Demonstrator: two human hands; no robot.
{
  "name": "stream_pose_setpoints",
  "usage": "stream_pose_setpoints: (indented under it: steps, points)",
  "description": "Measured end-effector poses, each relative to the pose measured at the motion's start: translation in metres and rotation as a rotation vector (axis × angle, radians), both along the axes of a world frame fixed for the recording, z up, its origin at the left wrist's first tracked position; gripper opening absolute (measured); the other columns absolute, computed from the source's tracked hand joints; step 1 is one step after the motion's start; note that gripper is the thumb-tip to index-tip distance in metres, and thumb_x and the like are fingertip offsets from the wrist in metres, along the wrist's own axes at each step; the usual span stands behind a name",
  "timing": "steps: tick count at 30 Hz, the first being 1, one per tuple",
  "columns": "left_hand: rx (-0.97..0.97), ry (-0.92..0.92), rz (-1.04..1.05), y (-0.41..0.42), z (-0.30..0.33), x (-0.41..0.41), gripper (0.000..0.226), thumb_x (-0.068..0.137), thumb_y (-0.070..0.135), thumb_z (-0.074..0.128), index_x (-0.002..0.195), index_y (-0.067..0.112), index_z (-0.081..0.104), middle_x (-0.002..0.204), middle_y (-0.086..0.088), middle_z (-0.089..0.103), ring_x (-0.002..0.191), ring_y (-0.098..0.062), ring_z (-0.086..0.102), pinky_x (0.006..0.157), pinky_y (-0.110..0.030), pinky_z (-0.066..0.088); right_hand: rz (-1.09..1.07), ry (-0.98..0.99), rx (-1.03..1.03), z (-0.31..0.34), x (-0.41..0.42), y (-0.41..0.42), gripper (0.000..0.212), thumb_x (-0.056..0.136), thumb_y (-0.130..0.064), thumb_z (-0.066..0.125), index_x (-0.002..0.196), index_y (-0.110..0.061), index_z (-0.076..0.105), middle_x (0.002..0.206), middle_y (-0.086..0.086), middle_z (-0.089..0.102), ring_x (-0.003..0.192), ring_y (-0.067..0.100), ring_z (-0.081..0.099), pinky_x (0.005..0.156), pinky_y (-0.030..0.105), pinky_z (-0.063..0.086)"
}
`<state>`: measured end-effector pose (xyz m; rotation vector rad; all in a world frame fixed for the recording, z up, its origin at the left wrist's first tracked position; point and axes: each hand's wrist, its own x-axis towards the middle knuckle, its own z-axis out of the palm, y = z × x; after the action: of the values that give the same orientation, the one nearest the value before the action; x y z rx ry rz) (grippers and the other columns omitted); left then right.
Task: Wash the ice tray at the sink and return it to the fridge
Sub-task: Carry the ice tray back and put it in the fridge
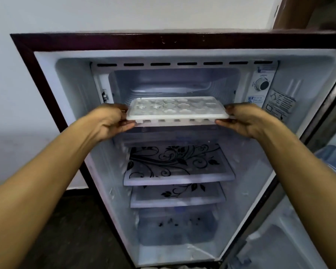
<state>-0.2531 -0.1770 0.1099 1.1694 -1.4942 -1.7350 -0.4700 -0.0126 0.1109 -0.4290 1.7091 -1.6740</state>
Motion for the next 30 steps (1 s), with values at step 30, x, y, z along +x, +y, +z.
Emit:
stream_pose_setpoints:
  steps: [30]
  points:
    - [-0.192,-0.045,0.207,-0.090,-0.040,-0.081,0.014,0.094,0.009,0.053,0.106,0.003,0.051,0.064,-0.006,0.060,0.033,-0.009,0.056,0.035,-0.018,0.047,-0.095,0.254,0.233,-0.033,-0.078,-0.115,0.029,0.101,-0.012,0.040,0.121,0.006,0.049,0.106,0.016,0.064,0.035,0.016,0.055,0.038,0.023,0.048]
